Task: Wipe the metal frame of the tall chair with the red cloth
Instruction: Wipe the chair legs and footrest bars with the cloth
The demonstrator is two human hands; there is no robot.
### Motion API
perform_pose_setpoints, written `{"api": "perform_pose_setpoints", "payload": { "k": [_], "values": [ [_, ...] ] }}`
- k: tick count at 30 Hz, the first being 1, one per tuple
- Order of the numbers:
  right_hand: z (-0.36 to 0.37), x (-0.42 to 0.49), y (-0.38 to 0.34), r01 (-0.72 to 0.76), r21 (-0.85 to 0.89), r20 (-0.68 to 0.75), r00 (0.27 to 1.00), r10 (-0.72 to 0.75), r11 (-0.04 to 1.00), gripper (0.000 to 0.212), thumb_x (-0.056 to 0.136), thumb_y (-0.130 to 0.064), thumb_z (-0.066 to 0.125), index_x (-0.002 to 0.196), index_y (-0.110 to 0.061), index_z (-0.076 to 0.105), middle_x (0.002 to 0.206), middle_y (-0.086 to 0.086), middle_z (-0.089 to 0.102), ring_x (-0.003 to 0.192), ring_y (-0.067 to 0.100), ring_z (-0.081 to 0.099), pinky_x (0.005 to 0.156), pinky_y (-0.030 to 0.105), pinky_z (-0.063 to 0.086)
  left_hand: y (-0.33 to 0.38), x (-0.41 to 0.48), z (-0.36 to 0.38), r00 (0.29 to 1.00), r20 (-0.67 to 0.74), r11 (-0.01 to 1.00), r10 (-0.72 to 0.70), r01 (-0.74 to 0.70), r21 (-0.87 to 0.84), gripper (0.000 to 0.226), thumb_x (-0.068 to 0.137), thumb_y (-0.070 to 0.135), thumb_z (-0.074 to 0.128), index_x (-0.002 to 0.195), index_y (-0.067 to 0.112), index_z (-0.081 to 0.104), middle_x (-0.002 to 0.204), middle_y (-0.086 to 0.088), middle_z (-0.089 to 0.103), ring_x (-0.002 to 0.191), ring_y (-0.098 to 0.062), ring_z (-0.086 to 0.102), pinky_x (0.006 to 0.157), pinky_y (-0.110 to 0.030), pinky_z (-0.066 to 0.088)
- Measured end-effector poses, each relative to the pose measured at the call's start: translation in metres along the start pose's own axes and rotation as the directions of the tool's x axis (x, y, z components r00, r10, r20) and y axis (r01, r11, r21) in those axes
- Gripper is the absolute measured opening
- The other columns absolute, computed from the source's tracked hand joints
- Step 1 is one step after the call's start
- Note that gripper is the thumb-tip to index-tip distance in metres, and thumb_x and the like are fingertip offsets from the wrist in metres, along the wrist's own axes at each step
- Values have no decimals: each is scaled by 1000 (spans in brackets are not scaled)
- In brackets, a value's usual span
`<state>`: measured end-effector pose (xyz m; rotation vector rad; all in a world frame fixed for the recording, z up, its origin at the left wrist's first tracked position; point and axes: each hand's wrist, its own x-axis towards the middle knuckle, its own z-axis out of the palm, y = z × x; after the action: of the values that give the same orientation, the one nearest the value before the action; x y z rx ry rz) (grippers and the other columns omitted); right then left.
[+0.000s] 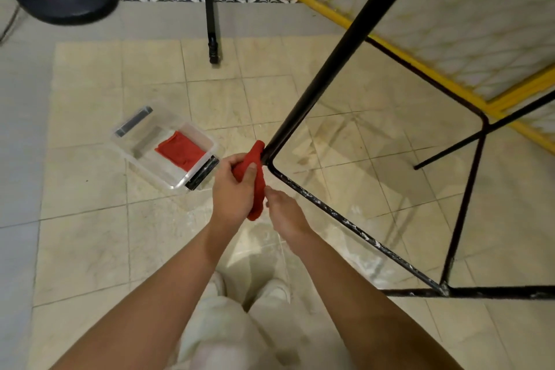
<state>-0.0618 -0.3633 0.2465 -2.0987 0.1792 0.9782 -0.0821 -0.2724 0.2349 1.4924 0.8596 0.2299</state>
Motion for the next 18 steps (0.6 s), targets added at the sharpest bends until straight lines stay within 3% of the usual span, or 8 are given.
{"api": "perform_pose_setpoints", "payload": {
  "k": [4,5,9,14,18],
  "values": [
    [-20,-12,-1,104,28,-154,983,-98,994,36,96,-33,39,101,-10,66,103,11,67,98,27,60,92,41,45,-2,-20,-7,990,-1,987,142,-142,79,20,86,24,61,101,32,51,103,-6,64,89,-20,64,78,-38,55],
    [-25,-14,-2,118,38,-189,976,-109,992,34,96,-33,40,100,-11,66,100,9,68,94,25,61,86,37,47,-1,-24,-6,981,6,976,192,-192,100,21,85,24,62,102,31,52,103,-5,62,89,-19,64,78,-36,55],
    [-44,-15,-4,216,11,-275,939,-204,976,28,95,-30,44,100,-12,65,89,-3,63,78,9,54,61,11,37,5,-33,5,917,61,882,395,-397,252,24,85,10,65,109,11,59,105,3,54,92,4,52,79,-2,38],
    [-62,-14,4,275,-78,-305,908,-286,958,29,95,-26,46,113,-13,63,116,1,60,103,12,54,83,21,35,-2,-26,25,885,198,788,421,-465,403,27,88,11,62,115,10,61,112,4,53,89,3,46,77,6,30],
    [-70,-11,10,275,-108,-305,905,-296,955,31,94,-26,46,118,-13,61,122,3,56,113,15,52,87,21,37,-11,-23,35,888,233,761,397,-460,457,30,90,11,59,121,10,60,125,2,53,106,-6,54,87,-7,38]
  ]
}}
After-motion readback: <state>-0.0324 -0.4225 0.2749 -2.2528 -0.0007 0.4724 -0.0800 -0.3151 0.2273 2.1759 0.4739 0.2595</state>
